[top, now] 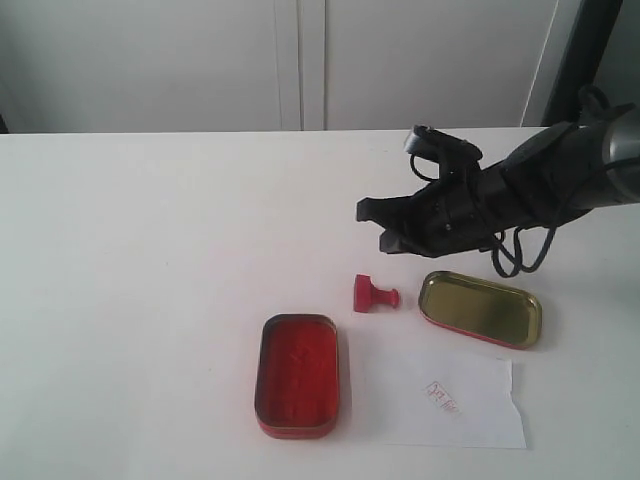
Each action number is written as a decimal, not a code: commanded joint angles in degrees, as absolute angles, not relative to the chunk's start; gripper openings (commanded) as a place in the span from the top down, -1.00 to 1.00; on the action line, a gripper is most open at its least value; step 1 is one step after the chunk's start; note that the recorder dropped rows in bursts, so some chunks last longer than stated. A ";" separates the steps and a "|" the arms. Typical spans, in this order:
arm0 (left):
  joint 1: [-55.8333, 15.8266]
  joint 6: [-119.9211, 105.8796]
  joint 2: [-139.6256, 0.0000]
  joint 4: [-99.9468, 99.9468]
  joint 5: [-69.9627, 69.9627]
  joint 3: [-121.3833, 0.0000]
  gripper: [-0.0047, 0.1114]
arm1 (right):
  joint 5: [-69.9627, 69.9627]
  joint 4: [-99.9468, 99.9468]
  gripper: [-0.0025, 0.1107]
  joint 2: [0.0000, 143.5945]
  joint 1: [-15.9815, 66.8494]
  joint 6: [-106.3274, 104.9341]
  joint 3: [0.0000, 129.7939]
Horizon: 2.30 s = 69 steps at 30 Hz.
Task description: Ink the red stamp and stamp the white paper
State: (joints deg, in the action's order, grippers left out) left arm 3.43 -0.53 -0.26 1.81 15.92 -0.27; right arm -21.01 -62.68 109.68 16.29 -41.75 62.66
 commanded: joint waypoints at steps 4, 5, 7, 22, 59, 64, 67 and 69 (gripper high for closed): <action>3.24 0.00 0.00 2.08 15.86 0.00 0.92 | -21.48 -55.66 0.96 108.57 15.91 -36.80 62.73; 3.24 0.00 0.00 2.08 15.86 0.00 0.92 | -21.48 -54.18 0.96 108.34 15.91 -35.36 62.73; 3.24 0.00 0.00 2.08 15.86 0.00 0.92 | -21.63 -50.27 0.96 107.58 15.91 -31.86 62.73; 3.24 0.00 0.00 2.08 15.86 0.00 0.92 | -32.17 -19.77 0.96 100.16 13.41 -8.62 62.53; 3.24 0.00 0.00 2.08 15.86 0.00 0.92 | -32.68 -11.57 0.96 46.45 7.37 -5.83 34.48; 3.24 0.00 0.00 2.08 15.86 0.00 0.92 | -32.59 -10.41 0.96 38.19 7.37 -5.83 31.44; 3.24 0.00 0.00 2.08 15.86 0.00 0.92 | -32.91 -10.21 0.96 33.42 7.37 -5.83 30.46; 3.24 0.00 0.00 2.08 15.86 0.00 0.92 | -32.90 -10.21 0.96 30.46 7.37 -5.83 29.92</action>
